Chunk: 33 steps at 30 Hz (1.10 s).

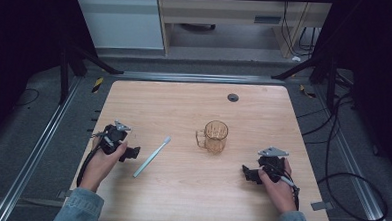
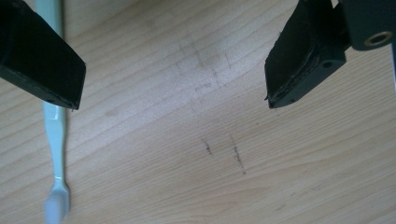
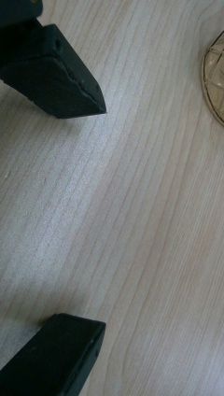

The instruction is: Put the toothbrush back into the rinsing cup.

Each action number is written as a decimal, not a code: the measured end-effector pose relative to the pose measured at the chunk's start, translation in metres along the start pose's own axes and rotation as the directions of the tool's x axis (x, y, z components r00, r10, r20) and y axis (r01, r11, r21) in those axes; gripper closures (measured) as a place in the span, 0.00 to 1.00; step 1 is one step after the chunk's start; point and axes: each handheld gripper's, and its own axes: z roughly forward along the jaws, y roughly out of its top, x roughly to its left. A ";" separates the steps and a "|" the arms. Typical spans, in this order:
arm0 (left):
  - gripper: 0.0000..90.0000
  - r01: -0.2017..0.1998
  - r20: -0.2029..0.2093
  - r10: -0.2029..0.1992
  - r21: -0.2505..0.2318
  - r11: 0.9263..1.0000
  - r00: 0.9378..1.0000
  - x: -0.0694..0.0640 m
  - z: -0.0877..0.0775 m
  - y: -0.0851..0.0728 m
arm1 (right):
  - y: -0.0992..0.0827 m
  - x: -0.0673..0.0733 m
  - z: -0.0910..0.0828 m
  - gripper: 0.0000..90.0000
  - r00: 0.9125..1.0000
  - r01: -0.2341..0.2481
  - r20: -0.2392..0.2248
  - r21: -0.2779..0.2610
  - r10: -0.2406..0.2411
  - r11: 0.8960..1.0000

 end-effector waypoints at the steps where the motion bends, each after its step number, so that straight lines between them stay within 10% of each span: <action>1: 0.06 -0.005 0.010 0.005 0.011 1.000 1.000 -0.001 -0.002 0.003 | 0.000 0.000 0.000 0.00 1.000 0.006 0.003 -0.003 -0.006 1.000; 33: 0.27 -0.185 0.156 0.155 0.201 0.962 0.976 -0.055 0.006 0.058 | 0.001 -0.001 0.002 0.00 1.000 0.003 0.024 -0.005 -0.003 1.000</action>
